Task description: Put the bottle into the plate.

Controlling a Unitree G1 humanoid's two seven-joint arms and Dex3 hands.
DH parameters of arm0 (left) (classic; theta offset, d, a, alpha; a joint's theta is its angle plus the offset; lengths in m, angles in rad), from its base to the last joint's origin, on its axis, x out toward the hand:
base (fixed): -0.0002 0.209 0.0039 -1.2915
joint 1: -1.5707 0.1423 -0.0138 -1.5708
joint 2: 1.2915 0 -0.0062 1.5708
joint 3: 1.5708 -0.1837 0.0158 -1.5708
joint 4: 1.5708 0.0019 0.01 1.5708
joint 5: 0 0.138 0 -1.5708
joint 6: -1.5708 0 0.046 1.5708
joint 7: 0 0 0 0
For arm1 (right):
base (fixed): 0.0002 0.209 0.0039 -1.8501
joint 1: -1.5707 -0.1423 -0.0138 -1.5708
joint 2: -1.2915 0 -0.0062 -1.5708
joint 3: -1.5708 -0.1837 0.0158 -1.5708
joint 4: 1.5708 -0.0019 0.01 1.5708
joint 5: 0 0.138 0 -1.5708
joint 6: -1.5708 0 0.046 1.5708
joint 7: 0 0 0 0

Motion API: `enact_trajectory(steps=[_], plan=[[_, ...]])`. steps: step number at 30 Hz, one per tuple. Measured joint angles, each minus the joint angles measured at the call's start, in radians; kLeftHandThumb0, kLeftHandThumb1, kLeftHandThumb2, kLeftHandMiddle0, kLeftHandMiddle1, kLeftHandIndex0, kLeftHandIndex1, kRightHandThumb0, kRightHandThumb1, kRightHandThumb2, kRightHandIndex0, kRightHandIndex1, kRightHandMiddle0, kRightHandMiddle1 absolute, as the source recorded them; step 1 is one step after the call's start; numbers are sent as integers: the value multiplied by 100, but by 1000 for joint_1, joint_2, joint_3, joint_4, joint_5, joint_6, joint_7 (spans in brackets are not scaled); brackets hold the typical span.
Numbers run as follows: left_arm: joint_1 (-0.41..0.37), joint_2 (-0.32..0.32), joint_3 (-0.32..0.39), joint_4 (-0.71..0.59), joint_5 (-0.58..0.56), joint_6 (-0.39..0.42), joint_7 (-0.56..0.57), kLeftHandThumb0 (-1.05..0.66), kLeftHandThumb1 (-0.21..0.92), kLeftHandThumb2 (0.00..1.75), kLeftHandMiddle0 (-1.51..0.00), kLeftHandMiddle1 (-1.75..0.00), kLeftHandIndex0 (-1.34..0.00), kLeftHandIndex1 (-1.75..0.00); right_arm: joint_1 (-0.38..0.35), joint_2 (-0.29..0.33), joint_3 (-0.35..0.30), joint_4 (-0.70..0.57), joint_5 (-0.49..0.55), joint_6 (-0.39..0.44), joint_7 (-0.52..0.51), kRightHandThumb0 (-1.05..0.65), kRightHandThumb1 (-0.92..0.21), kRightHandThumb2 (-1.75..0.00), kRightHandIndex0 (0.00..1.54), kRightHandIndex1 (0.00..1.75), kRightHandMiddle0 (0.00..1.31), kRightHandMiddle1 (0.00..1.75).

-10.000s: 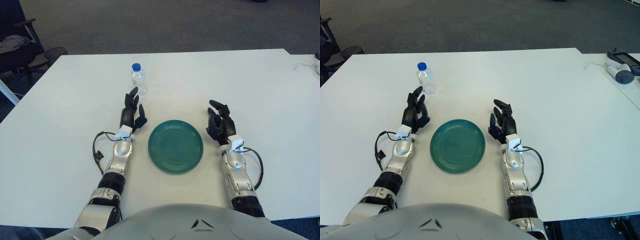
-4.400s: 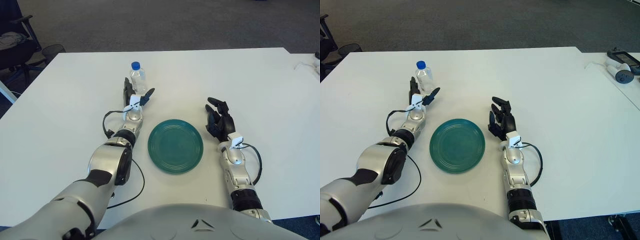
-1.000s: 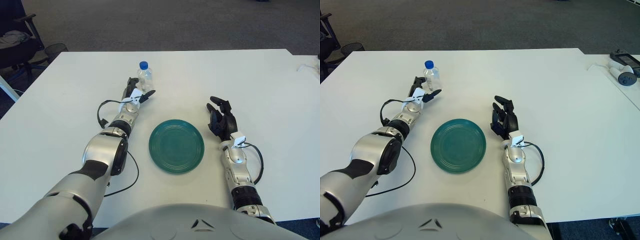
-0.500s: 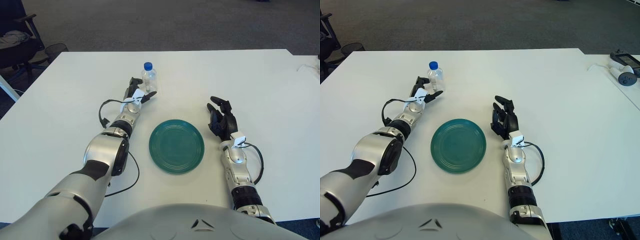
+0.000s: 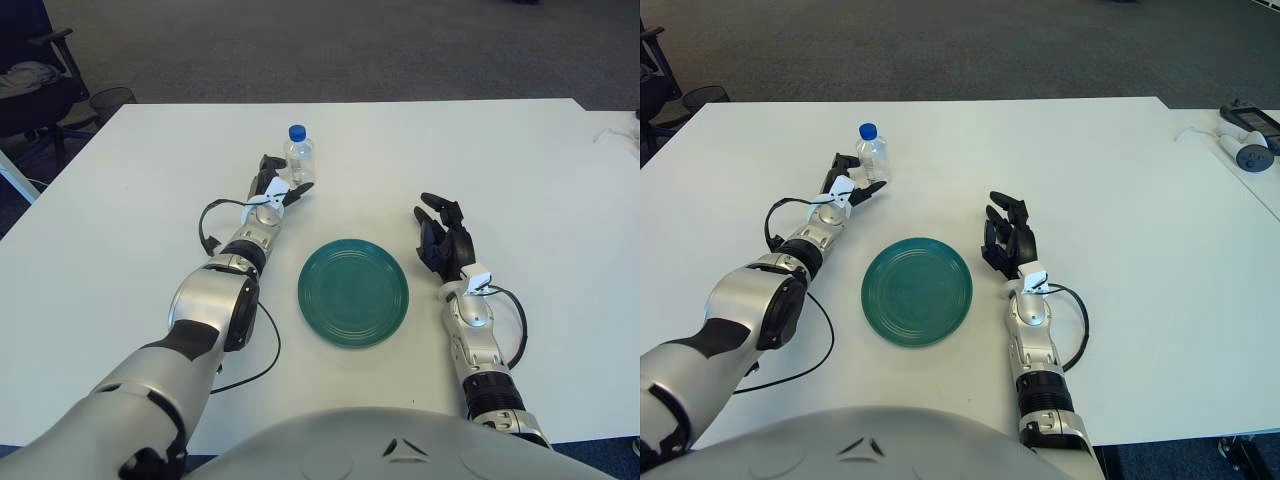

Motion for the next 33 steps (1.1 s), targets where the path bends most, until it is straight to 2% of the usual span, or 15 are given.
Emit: enact_trajectory(steps=[33], plan=[[-3,-17,-12,-1,11,6,-1,-73,82,1,-36,-83,-6,-127,-4,-6,-4,15,0,-24,2,-58,-92,-67,46,4,0,96]])
